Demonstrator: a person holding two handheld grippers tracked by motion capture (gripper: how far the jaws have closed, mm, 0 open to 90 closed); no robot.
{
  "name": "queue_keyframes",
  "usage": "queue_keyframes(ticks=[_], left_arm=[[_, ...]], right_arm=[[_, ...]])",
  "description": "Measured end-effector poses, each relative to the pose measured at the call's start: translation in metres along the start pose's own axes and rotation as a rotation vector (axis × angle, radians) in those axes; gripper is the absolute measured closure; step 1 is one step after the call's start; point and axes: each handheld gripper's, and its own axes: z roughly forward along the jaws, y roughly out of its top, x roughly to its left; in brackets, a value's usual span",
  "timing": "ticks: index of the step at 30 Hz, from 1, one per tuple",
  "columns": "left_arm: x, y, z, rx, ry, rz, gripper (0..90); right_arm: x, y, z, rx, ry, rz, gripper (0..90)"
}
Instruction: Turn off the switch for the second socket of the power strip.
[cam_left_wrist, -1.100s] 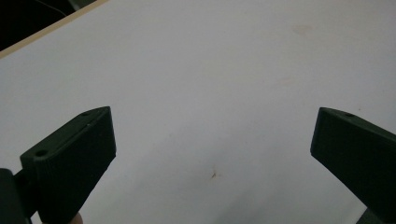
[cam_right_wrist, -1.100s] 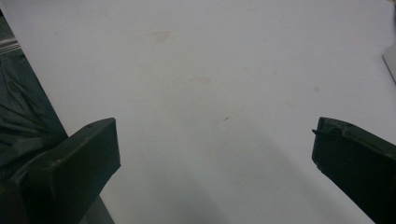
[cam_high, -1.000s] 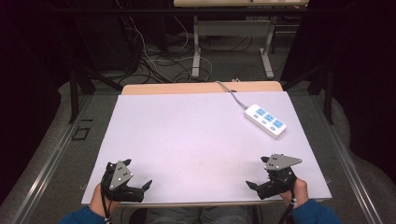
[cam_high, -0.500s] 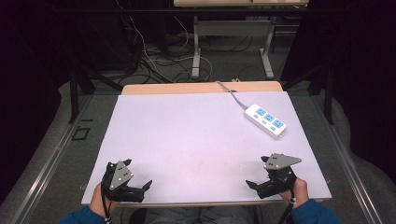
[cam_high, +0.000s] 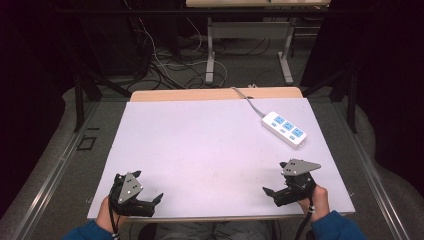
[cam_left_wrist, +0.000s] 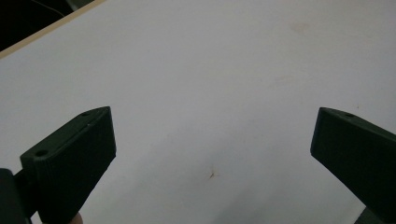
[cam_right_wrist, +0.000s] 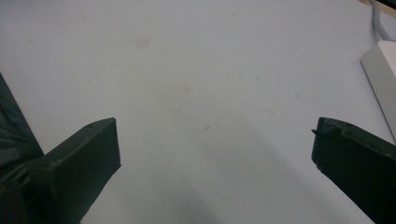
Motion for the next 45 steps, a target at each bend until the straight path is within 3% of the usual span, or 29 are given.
queue_keyframes(ticks=[19,45], left_arm=[[0.0,0.0,0.0,0.006,-0.005,0.003,0.0],[0.0,0.0,0.0,0.007,-0.003,0.006,0.0]], right_arm=[[-0.025,0.013,0.012,0.002,-0.037,0.02,0.6],[-0.069,0.023,0.033,0.038,-0.078,0.094,0.7]])
